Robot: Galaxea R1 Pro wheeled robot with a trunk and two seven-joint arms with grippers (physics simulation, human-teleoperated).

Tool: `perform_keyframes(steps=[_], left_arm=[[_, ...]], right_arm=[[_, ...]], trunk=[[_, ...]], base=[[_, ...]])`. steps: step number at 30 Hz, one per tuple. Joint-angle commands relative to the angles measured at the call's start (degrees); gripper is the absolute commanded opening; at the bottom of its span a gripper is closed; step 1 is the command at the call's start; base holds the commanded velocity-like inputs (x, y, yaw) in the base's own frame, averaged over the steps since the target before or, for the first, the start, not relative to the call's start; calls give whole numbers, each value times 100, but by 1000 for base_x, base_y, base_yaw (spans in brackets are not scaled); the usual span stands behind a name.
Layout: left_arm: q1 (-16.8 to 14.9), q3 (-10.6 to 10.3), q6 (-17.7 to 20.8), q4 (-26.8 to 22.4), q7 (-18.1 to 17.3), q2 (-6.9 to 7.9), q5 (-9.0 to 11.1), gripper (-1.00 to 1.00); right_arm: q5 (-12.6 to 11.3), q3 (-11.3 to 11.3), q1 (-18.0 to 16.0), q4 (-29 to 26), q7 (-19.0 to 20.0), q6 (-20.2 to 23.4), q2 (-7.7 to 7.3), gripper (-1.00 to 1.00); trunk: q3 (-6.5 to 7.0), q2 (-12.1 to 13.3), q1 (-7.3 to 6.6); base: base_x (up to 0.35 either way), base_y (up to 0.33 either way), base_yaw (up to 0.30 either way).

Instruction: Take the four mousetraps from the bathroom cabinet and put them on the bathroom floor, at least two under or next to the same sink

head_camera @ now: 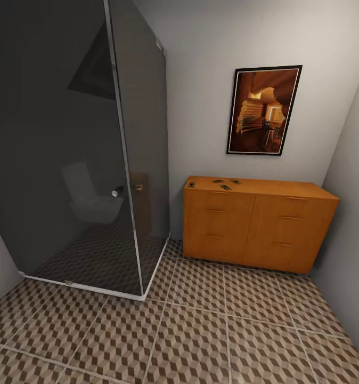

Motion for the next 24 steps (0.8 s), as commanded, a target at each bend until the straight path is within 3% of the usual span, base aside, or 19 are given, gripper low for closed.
perform_keyframes(steps=[1,9,24], left_arm=[[3,1,8,-43,-3,-4,5,100],[4,7,18,-301,1,-10,19,100],[13,15,7,-785,24,43,35,100]], right_arm=[[-3,1,-6,1,1,-53,-2,100],[-2,1,-19,-71,0,-301,-1,100],[26,10,-33,-262,-18,-318,-9,100]], trunk=[[-5,-2,0],[-5,-2,0],[-5,-2,0]], base=[[0,0,0],[0,0,0],[0,0,0]])
